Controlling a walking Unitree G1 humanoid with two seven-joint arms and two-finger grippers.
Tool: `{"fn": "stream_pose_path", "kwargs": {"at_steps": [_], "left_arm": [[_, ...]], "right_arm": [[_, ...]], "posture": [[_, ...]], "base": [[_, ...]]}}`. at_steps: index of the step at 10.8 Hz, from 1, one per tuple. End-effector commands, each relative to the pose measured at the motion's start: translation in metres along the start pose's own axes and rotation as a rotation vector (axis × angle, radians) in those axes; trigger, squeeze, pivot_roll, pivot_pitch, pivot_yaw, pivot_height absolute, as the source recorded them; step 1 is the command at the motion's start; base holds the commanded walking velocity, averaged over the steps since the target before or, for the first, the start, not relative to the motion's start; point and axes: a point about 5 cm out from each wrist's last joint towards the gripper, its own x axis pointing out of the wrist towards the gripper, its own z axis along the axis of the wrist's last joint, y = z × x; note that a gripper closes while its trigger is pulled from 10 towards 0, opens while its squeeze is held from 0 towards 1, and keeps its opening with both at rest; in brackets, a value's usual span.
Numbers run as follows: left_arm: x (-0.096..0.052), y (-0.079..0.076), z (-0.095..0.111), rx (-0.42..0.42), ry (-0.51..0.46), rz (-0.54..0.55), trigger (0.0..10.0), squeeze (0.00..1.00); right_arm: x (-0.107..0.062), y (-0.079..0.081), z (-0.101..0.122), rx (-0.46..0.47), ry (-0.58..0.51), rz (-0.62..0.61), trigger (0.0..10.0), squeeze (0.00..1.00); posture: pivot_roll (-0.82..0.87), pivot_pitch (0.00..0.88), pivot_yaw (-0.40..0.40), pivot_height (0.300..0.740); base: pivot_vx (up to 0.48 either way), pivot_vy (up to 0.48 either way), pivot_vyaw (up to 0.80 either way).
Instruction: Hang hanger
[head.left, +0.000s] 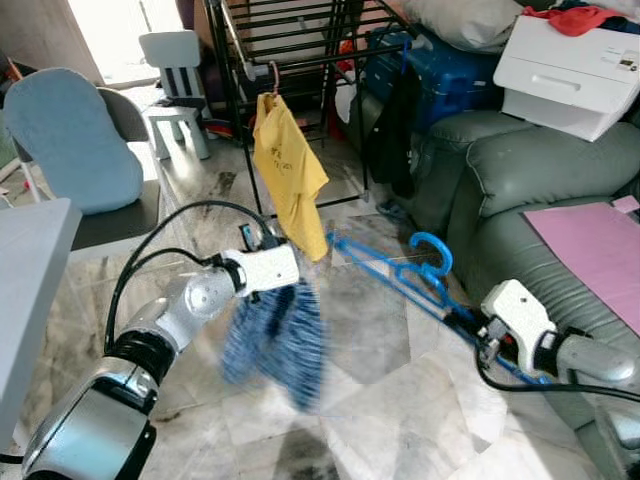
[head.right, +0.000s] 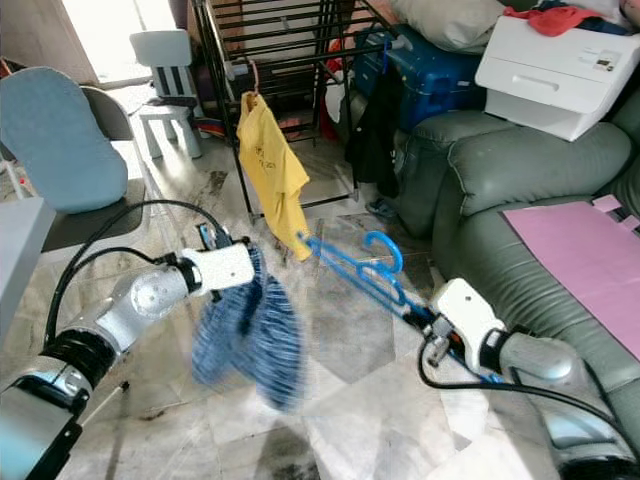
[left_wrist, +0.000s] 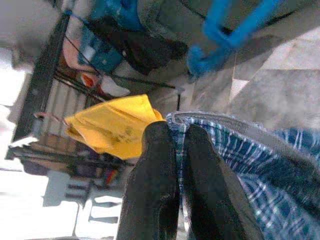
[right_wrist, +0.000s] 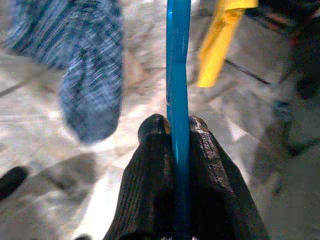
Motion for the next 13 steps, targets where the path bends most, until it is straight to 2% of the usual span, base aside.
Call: {"fn": "stream_pose_path", "kwargs": {"at_steps": [1,3,4,6,8,10,11,13], "left_arm": [[0.002,0.01,0.003,0.047,-0.02,0.017,10.0,0.0],[-0.002,-0.005,-0.012,0.006,0.052,-0.121,10.0,0.0],[-0.004,-0.012,-0.021,-0.01,0.124,-0.161,10.0,0.0],[-0.002,-0.01,-0.019,0.001,0.11,-0.112,10.0,0.0],[-0.001,-0.002,-0.015,0.002,0.084,-0.061,10.0,0.0],[0.0,0.002,-0.007,-0.059,0.008,-0.062,10.0,0.0],[-0.002,0.002,-0.009,-0.035,0.013,-0.085,10.0,0.0],[-0.008,0.006,-0.017,-0.019,0.031,-0.088,10.0,0.0]], "right_arm": [[-0.002,0.001,0.007,-0.014,-0.018,0.034,10.0,0.0],[-0.007,0.008,0.015,0.039,-0.037,0.139,10.0,0.0],[-0.008,0.012,0.016,0.035,-0.021,0.195,10.0,0.0],[-0.01,0.022,0.015,0.052,-0.006,0.28,10.0,0.0],[-0.016,0.029,0.008,0.065,0.061,0.363,10.0,0.0],[-0.009,0.026,0.001,0.034,0.102,0.315,10.0,0.0],[-0.007,0.025,0.001,0.028,0.099,0.306,10.0,0.0],[-0.011,0.012,-0.012,-0.047,0.208,0.223,10.0,0.0]], "posture": [[-0.19,0.0,0.073,0.74],[-0.18,0.0,0.077,0.74],[-0.18,0.0,0.077,0.74],[-0.18,0.0,0.075,0.74],[-0.18,0.0,0.076,0.74],[-0.18,0.0,0.075,0.74],[-0.17,0.0,0.073,0.74],[-0.18,0.0,0.075,0.74]], "base": [[0.0,0.0,0.0],[0.0,0.0,0.0],[0.0,0.0,0.0],[0.0,0.0,0.0],[0.0,0.0,0.0],[0.0,0.0,0.0],[0.0,0.0,0.0],[0.0,0.0,0.0]]}}
